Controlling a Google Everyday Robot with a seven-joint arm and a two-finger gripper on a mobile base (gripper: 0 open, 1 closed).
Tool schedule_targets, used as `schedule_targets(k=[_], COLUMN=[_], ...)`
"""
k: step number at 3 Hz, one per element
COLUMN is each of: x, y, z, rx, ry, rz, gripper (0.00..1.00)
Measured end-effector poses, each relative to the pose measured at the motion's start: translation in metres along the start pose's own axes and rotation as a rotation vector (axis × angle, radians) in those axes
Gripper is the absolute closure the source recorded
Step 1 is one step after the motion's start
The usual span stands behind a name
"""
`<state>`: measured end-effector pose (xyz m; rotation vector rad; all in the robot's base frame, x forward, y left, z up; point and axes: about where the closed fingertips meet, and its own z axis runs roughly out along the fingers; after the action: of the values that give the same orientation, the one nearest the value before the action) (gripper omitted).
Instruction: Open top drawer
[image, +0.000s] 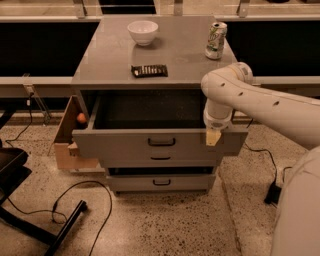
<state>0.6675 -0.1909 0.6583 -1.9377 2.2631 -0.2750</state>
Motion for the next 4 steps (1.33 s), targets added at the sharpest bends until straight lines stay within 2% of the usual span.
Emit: schedule_targets(k=[1,3,4], x=[0.007,0.023,0.023], y=[0.005,0.032,0.032], z=[-0.013,-0.028,-0.028], rx=[0.033,0.038,0.038], ry=[-0.001,0.04,0.04], rz=[0.023,0.063,0.063], gripper=[1.0,1.0,1.0])
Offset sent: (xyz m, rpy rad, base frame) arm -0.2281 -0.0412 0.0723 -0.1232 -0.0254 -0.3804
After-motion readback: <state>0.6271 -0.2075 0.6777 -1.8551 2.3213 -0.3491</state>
